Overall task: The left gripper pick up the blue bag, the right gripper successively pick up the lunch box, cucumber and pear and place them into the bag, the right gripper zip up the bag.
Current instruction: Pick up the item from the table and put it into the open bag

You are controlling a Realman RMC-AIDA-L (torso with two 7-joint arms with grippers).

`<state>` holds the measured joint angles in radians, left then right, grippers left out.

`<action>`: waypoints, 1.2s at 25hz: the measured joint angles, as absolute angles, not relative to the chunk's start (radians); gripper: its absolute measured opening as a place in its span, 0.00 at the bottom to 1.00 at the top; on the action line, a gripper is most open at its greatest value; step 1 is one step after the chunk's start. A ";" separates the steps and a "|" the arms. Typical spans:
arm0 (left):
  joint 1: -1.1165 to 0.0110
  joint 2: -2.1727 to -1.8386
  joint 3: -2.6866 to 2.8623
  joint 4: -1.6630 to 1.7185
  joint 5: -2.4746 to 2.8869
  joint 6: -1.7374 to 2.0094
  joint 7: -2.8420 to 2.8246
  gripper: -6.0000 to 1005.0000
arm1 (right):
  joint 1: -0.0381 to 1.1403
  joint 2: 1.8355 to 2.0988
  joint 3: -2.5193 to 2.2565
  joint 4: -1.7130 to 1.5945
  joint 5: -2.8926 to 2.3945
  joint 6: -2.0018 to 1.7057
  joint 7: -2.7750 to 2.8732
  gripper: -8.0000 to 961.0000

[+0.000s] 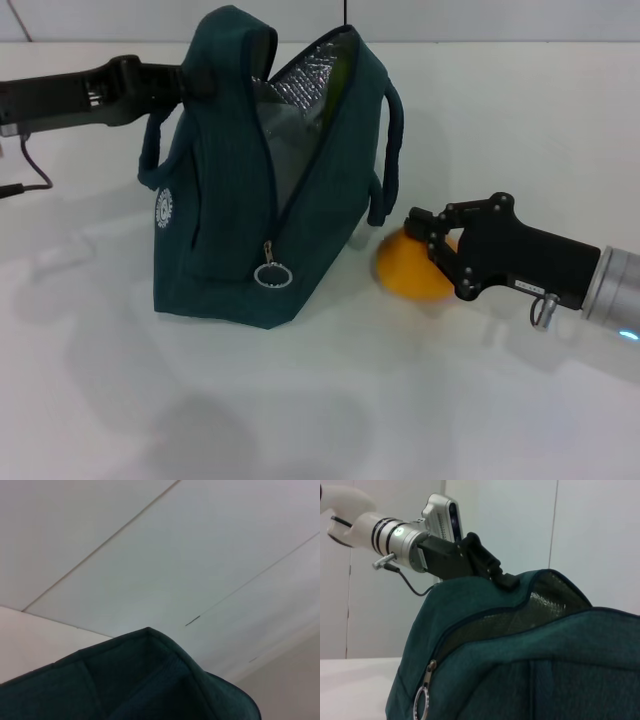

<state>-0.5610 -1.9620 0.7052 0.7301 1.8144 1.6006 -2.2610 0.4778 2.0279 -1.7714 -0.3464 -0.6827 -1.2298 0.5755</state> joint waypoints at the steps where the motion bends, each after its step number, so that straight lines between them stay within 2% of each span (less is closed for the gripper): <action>1: -0.559 -1.962 0.704 0.730 1.814 1.602 -2.261 0.07 | 0.479 2.028 -1.771 -0.346 -0.683 -1.231 0.579 0.05; 6: -0.553 -1.960 0.700 0.730 1.814 1.610 -2.261 0.07 | 0.479 2.027 -1.762 -0.347 -0.675 -1.295 0.637 0.05; 14: -0.550 -1.961 0.699 0.731 1.814 1.626 -2.261 0.07 | 0.472 2.007 -1.694 -0.347 -0.584 -1.609 0.743 0.05; 20: -0.556 -1.962 0.703 0.732 1.815 1.626 -2.261 0.07 | 0.517 2.006 -1.575 -0.370 -0.584 -1.797 0.785 0.05; 30: -0.574 -1.984 0.706 0.738 1.815 1.664 -2.271 0.07 | 0.631 2.009 -1.517 -0.484 -0.650 -1.627 0.823 0.05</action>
<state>-0.5736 -1.9837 0.7065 0.7378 1.8146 1.6639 -2.2713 0.6311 2.0091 -1.5171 -0.4840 -0.6499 -1.6273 0.8225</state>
